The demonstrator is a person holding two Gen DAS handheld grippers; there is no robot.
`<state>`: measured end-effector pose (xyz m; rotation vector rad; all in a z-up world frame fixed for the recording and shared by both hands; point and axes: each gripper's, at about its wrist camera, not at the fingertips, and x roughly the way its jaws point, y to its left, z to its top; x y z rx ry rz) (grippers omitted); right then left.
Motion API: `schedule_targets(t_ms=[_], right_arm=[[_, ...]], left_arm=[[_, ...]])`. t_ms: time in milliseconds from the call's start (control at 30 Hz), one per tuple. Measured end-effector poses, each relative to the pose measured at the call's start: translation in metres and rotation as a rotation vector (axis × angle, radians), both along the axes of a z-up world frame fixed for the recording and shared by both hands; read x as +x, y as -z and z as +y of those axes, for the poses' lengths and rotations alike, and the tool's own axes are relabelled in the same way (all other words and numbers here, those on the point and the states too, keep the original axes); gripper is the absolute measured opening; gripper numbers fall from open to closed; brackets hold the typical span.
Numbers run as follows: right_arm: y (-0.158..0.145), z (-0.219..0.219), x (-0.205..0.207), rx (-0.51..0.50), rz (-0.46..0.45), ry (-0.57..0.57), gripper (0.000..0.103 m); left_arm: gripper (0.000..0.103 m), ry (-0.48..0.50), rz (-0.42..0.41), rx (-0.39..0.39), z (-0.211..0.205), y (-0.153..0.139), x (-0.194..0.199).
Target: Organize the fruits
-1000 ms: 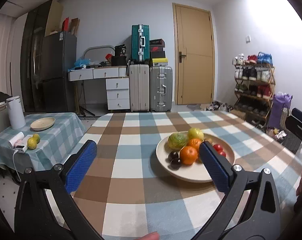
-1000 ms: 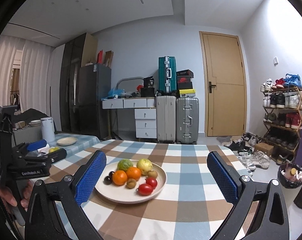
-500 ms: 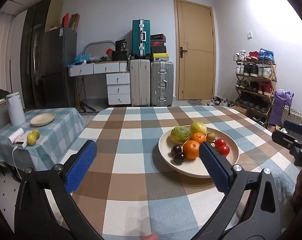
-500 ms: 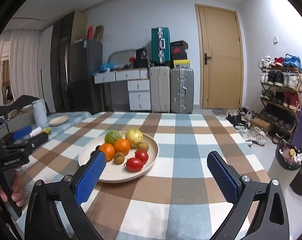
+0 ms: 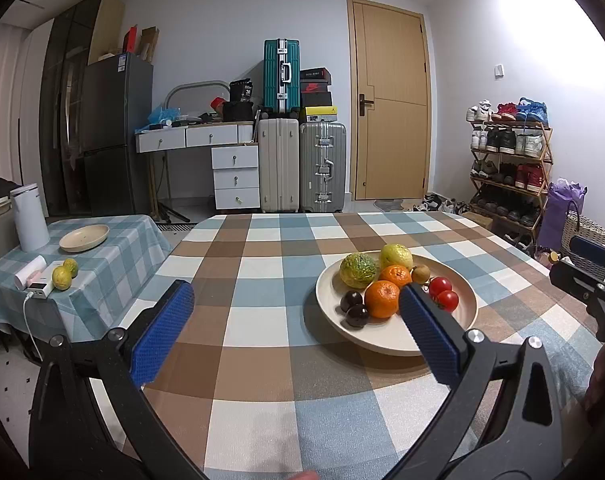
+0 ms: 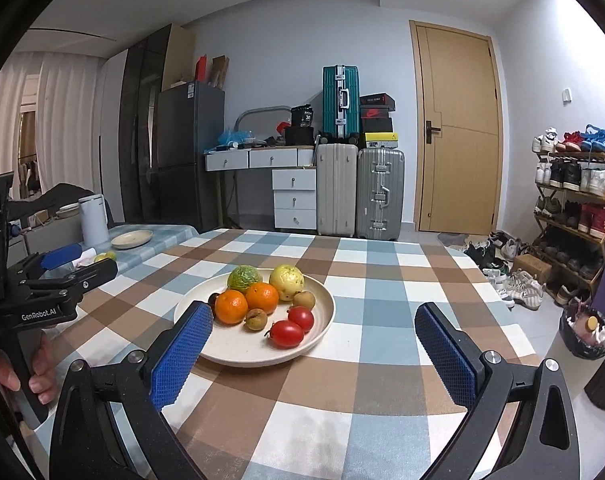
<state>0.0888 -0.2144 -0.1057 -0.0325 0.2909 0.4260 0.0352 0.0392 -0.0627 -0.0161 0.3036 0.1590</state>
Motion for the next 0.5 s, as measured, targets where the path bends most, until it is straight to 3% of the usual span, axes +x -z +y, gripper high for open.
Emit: schedule_targets(t_ms=[500], right_arm=[[0.0002, -0.0001, -0.0001, -0.001, -0.001, 0.0, 0.103]], left_arm=[[0.102, 0.0, -0.001, 0.0, 0.0002, -0.0004, -0.0011]])
